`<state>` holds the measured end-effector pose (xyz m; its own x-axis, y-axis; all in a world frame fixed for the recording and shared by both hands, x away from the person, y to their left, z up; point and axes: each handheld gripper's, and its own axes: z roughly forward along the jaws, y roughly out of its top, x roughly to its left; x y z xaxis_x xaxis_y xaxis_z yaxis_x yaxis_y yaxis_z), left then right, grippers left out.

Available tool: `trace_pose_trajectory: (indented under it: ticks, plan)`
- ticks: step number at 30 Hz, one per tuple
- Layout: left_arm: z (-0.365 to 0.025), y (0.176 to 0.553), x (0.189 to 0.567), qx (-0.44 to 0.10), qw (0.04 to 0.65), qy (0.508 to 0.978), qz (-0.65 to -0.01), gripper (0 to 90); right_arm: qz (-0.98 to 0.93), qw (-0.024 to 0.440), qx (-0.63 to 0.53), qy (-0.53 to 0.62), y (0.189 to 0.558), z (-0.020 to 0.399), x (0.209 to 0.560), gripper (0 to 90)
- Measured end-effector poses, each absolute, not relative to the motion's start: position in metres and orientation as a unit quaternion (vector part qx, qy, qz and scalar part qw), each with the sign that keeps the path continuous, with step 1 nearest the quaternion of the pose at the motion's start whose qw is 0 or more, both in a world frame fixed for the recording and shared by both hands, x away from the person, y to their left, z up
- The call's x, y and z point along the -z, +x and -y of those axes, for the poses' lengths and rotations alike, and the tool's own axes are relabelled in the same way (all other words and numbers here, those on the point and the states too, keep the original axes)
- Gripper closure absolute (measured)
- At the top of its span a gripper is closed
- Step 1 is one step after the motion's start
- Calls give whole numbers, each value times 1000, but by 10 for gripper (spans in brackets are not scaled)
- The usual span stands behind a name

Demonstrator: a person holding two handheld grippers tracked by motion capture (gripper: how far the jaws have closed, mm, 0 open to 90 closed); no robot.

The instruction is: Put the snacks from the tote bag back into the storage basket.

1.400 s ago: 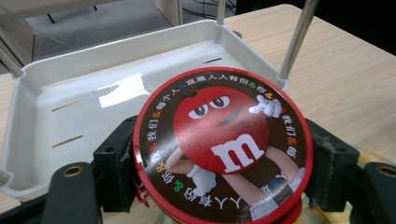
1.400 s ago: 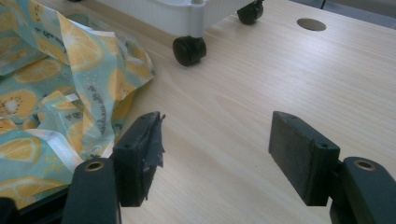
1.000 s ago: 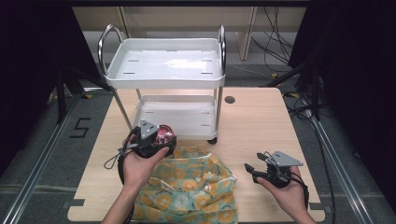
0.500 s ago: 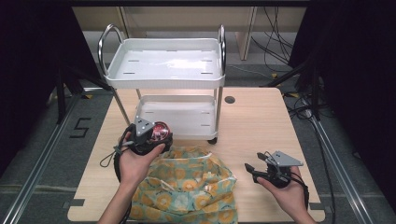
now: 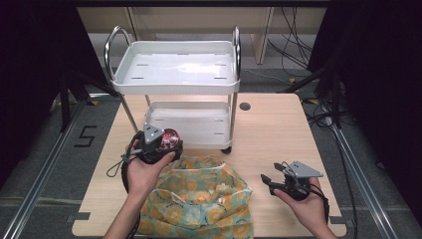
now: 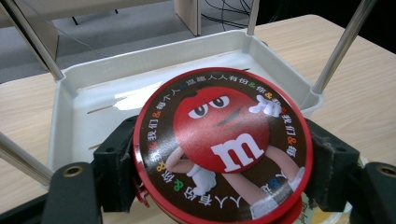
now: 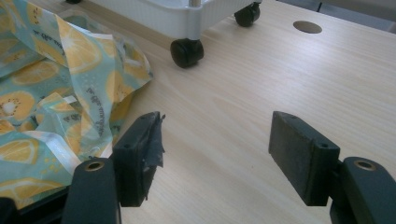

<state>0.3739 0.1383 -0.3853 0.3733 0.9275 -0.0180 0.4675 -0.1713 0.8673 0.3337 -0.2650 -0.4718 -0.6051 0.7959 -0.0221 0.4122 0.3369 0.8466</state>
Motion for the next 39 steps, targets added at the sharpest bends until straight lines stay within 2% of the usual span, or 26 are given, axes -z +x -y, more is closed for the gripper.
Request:
trace_pose_trajectory:
  ticks: [6,25,39]
  plan:
    - [-139,377,385,-275,420,711,-492,255,-783,213,-429,397,331,263,472,355]
    - [-142,386,385,-275,417,709,-498,255,-784,239,-435,372,336,266,473,355]
    - [-145,392,387,-277,417,702,-506,254,-782,221,-437,385,334,265,472,355]
